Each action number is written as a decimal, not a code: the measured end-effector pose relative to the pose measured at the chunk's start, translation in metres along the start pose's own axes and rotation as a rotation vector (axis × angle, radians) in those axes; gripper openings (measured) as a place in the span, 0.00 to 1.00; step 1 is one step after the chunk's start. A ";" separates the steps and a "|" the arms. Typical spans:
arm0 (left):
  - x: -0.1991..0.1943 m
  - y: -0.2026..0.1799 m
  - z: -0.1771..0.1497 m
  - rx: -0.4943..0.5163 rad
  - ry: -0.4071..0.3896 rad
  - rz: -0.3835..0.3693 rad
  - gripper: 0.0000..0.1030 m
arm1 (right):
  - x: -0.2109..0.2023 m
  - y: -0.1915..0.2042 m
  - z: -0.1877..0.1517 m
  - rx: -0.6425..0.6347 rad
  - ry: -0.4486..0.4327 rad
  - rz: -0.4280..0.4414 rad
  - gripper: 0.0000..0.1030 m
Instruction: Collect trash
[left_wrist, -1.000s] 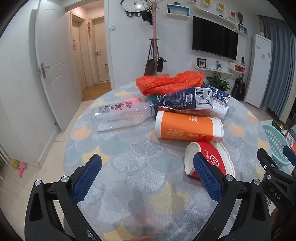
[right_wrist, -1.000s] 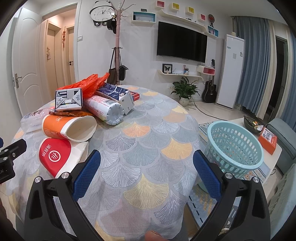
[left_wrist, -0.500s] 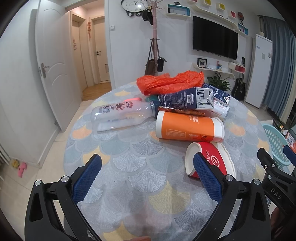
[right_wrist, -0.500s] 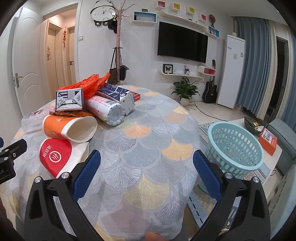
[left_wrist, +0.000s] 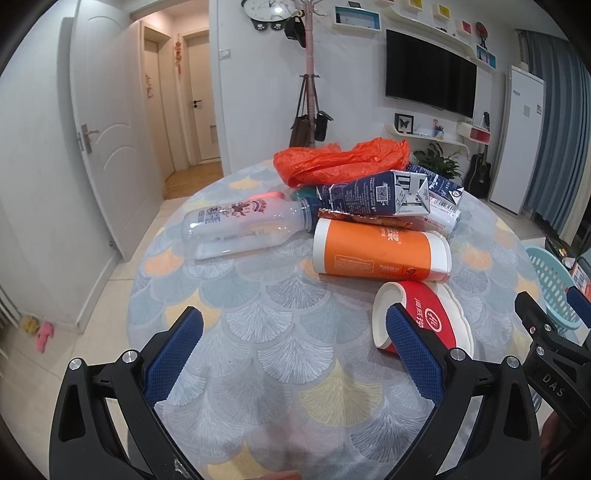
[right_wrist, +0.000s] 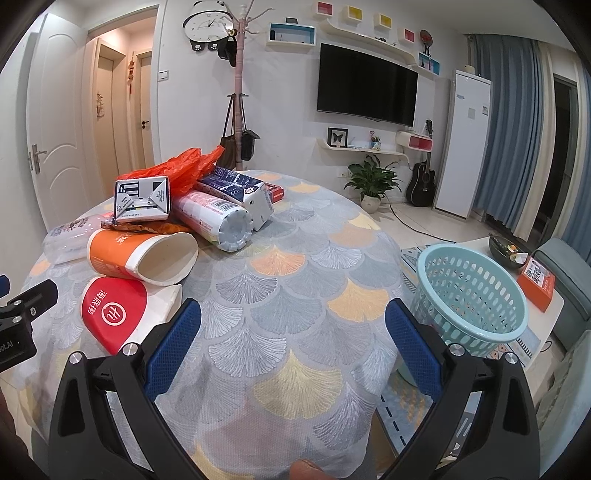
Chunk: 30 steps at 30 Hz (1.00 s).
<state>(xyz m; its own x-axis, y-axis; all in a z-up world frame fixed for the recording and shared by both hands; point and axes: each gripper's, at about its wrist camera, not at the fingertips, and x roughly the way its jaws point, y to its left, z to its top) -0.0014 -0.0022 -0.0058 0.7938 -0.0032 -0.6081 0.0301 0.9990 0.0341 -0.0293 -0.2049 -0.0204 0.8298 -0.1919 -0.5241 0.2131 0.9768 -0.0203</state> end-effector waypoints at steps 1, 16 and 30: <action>0.000 0.000 0.000 0.000 -0.001 0.000 0.93 | 0.000 0.000 0.000 -0.001 -0.001 0.000 0.93; 0.001 0.001 -0.001 -0.002 0.003 -0.002 0.93 | 0.000 0.001 0.001 -0.001 -0.003 -0.001 0.93; 0.004 0.002 -0.003 -0.002 0.009 -0.003 0.93 | 0.009 -0.005 -0.001 0.007 0.048 -0.063 0.93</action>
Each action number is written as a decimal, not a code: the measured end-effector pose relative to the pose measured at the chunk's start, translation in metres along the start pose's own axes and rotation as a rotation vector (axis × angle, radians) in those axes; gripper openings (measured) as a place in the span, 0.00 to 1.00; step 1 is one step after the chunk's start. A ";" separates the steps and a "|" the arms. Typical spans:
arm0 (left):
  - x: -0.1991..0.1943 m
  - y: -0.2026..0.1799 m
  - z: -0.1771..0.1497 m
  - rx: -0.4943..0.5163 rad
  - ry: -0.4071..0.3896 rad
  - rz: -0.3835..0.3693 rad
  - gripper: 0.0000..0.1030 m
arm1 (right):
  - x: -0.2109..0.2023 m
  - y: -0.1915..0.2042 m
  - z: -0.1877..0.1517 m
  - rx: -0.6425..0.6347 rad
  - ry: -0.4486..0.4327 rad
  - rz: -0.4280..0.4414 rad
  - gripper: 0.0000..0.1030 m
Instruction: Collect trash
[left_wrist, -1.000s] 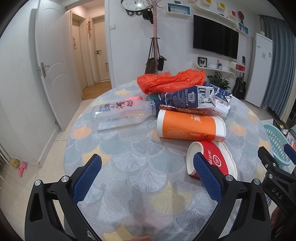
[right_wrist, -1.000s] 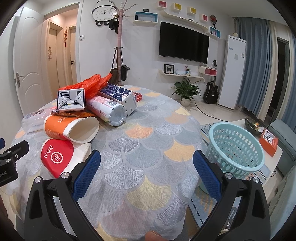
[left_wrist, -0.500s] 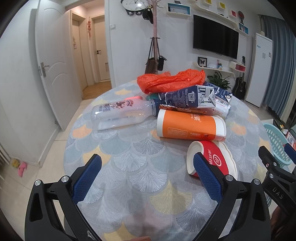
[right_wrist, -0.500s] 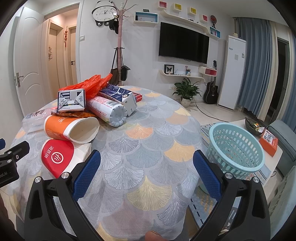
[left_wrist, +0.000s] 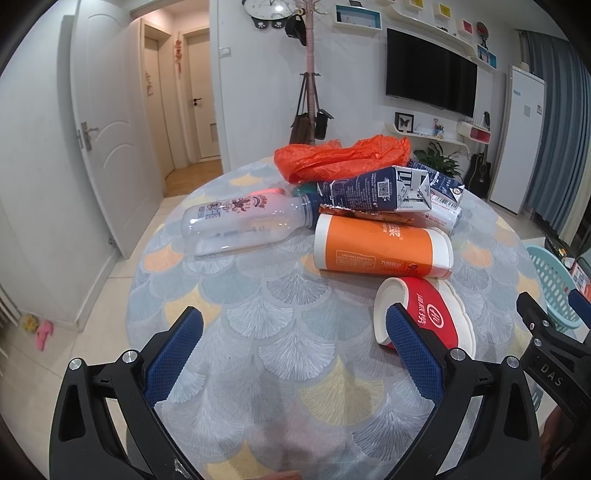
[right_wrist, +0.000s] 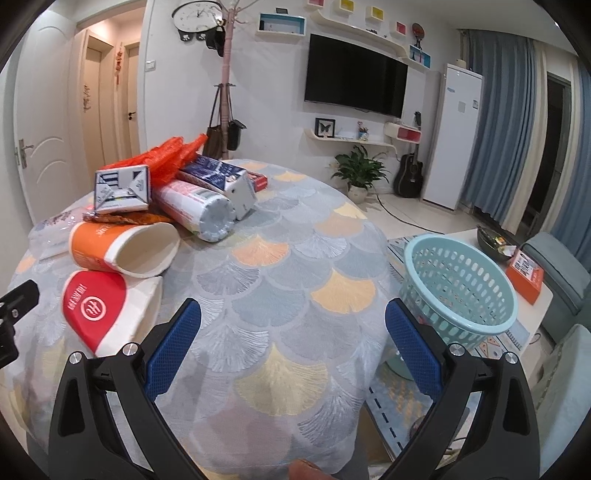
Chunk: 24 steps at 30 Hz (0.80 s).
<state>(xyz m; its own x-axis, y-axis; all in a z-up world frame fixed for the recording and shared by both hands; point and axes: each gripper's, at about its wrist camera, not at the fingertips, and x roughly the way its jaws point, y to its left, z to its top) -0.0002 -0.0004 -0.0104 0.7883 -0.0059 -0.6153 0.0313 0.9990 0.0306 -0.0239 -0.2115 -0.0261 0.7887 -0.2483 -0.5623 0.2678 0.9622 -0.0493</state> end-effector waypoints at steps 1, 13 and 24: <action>0.000 0.000 0.000 0.000 -0.001 0.000 0.93 | 0.000 -0.001 0.000 0.001 0.003 -0.001 0.93; 0.002 -0.003 0.000 0.007 0.008 -0.003 0.93 | 0.004 -0.004 -0.004 0.006 0.018 0.005 0.93; 0.002 -0.003 0.001 0.007 0.010 -0.004 0.93 | 0.006 -0.003 -0.005 0.005 0.025 0.010 0.93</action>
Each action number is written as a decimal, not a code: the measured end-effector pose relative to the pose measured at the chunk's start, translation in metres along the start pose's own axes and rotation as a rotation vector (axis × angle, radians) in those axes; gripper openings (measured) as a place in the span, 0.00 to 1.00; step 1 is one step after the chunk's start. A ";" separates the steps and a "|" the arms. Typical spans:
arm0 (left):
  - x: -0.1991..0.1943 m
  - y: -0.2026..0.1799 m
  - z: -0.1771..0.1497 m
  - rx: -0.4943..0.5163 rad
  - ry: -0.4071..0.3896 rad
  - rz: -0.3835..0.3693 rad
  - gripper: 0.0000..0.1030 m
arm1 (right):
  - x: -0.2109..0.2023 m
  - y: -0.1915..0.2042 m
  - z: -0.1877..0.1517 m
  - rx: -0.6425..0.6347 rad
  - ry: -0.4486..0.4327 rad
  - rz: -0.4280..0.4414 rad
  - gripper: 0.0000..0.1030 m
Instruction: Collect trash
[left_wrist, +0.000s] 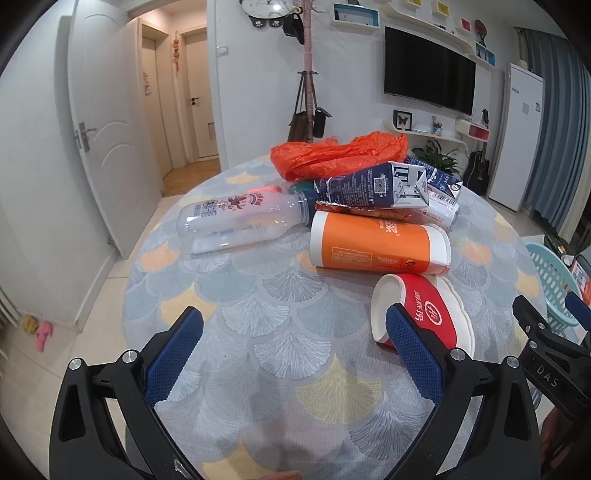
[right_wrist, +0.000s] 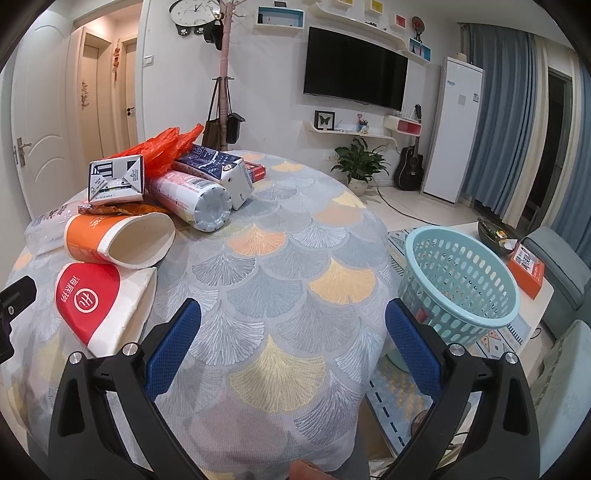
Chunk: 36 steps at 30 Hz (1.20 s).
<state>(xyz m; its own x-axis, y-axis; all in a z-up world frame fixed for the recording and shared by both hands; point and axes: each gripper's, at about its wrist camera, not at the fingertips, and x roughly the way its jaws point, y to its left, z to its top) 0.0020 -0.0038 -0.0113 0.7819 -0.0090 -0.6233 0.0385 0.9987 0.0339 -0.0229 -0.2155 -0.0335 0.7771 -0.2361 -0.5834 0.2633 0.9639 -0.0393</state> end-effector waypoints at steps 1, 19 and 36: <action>0.000 0.000 0.000 0.001 -0.001 0.001 0.93 | 0.000 0.000 0.000 0.001 0.002 0.000 0.93; 0.000 0.000 0.000 0.004 0.004 -0.003 0.93 | 0.002 0.000 0.000 0.005 0.021 0.004 0.93; 0.006 -0.011 -0.003 0.054 0.033 -0.043 0.93 | 0.002 -0.009 0.005 0.027 0.004 0.070 0.93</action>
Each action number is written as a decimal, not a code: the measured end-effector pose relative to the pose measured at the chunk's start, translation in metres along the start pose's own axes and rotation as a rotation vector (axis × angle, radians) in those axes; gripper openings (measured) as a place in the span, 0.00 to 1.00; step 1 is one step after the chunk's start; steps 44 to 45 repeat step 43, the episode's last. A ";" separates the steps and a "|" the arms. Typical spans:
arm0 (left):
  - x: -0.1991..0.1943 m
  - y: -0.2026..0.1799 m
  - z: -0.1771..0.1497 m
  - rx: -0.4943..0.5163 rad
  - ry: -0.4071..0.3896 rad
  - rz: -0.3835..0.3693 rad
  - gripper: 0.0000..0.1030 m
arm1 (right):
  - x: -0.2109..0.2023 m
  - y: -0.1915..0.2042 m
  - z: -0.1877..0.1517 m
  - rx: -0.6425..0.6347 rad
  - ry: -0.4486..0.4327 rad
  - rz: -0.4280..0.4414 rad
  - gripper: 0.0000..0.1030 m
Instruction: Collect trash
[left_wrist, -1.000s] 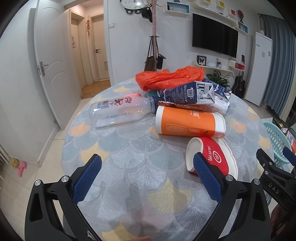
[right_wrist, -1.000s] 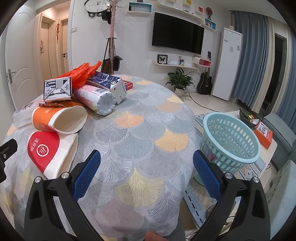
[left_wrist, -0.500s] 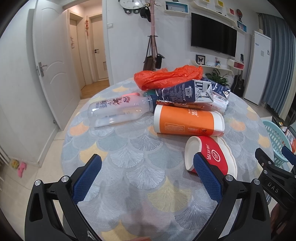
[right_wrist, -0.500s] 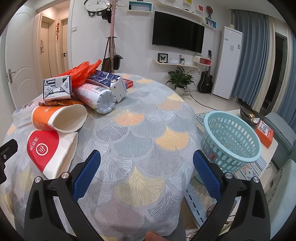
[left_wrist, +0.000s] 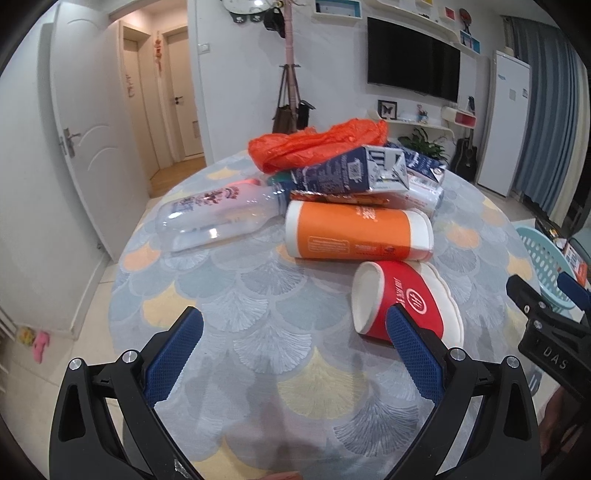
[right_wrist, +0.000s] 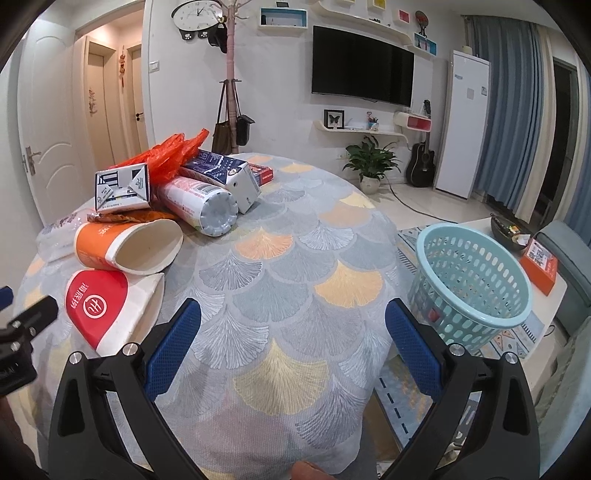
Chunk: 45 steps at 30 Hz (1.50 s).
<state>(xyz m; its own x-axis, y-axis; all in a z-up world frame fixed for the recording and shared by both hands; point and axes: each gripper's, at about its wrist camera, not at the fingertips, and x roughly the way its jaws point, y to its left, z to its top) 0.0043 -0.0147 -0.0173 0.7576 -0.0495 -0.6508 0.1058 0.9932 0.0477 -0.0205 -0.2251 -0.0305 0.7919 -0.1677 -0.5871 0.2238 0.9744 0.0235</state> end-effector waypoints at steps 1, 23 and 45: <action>0.001 -0.001 0.000 0.004 0.003 -0.002 0.93 | 0.000 -0.001 0.000 0.002 0.001 0.003 0.93; 0.037 -0.079 0.004 0.159 0.058 -0.103 0.93 | 0.004 -0.034 0.007 0.048 -0.015 -0.030 0.92; 0.045 -0.059 0.003 0.098 0.146 -0.139 0.70 | 0.013 -0.032 0.009 0.051 0.001 -0.024 0.92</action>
